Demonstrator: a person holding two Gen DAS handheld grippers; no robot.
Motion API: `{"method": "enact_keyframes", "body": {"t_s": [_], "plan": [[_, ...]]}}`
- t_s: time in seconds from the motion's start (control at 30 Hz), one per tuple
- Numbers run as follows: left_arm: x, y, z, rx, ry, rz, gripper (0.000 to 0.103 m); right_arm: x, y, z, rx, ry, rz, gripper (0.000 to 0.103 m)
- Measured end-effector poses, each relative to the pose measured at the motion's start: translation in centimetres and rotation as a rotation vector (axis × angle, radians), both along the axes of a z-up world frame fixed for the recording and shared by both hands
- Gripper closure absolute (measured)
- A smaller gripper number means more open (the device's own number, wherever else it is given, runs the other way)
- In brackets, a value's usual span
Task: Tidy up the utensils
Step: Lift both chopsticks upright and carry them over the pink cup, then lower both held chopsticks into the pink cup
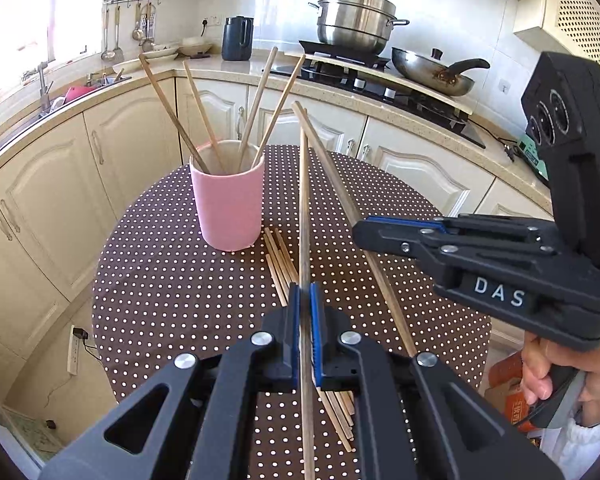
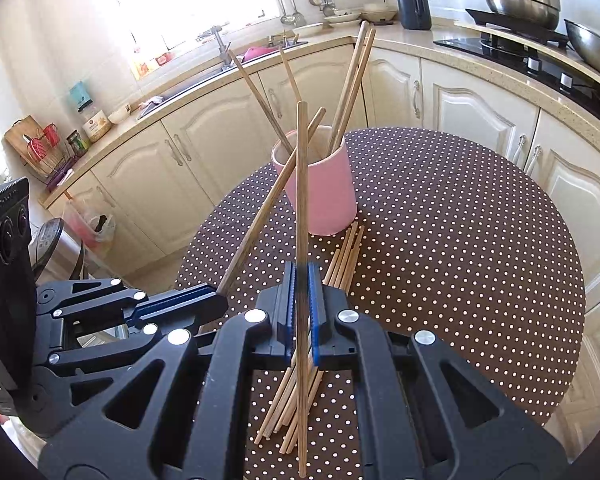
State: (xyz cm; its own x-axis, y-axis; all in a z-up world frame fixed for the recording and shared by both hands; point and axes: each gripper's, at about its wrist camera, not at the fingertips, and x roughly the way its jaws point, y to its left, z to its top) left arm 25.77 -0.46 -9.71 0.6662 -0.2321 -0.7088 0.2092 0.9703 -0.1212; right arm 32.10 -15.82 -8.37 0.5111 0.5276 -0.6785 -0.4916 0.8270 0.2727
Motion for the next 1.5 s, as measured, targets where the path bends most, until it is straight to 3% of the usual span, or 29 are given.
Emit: {"method": "enact_keyframes", "body": {"t_s": [1.13,1.5], "plan": [[0.9,2.9,1.7,-0.081,-0.106,0.043,0.098,0.3,2.3,1.1,0.061,-0.052,0.026,0.096],[2.9,4.4,3.4,-0.142,-0.228,0.075,0.098,2.1,2.7,2.8,0.135,-0.116,0.018,0.096]]}}
